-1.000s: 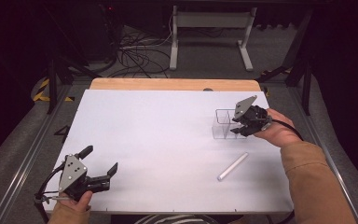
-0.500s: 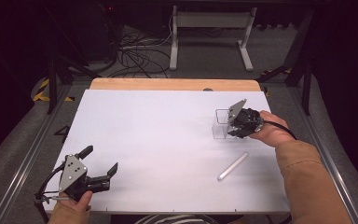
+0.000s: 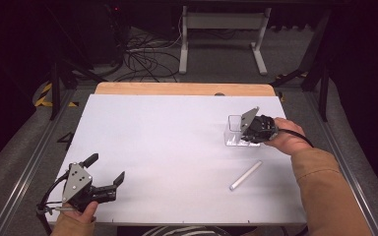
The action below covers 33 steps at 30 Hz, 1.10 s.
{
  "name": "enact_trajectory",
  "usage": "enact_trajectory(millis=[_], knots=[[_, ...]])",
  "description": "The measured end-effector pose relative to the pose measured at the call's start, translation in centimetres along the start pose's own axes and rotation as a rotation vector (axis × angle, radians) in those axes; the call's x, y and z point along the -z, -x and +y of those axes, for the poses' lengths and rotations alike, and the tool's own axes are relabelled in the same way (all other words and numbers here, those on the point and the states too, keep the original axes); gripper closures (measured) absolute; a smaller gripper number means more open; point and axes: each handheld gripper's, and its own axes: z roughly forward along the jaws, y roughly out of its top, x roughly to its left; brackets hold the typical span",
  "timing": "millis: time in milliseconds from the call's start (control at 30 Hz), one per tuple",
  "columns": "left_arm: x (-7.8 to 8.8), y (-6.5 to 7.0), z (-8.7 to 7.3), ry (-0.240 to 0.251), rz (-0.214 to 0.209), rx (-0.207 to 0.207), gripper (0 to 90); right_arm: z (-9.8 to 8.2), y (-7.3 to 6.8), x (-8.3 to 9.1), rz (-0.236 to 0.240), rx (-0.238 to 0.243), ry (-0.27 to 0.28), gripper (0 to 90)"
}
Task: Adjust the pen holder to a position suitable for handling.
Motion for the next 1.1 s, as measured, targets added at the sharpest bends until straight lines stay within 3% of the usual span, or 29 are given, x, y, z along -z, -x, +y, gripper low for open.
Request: enact_trajectory(millis=[167, 367, 500, 600, 833, 1100], knots=[[-0.1, 0.1, 0.0, -0.005, -0.002, -0.005, 4.7, 0.0, -0.2, 0.8, -0.006, -0.007, 0.009, 84.5], [-0.2, 0.1, 0.0, -0.004, -0.007, -0.003, 4.6, 1.1, -0.3, 2.2, -0.029, 0.05, 0.074, 84.9], [-0.2, 0.1, 0.0, -0.005, -0.007, -0.004, 4.6, 2.9, -1.2, 2.9, -0.009, 0.022, 0.085, 84.4], [-0.2, 0.1, 0.0, -0.005, -0.008, -0.003, 4.6, 4.4, -1.7, 3.1, 0.01, 0.043, 0.1, 84.3], [-0.5, 0.2, -0.2, -0.019, -0.018, -0.004, 4.6, 8.1, -3.4, 2.9, 0.065, 0.031, 0.101, 83.6], [-0.5, 0.2, -0.2, -0.023, -0.019, -0.004, 4.6, 12.1, -4.9, 2.2, 0.108, 0.06, 0.117, 84.1]])
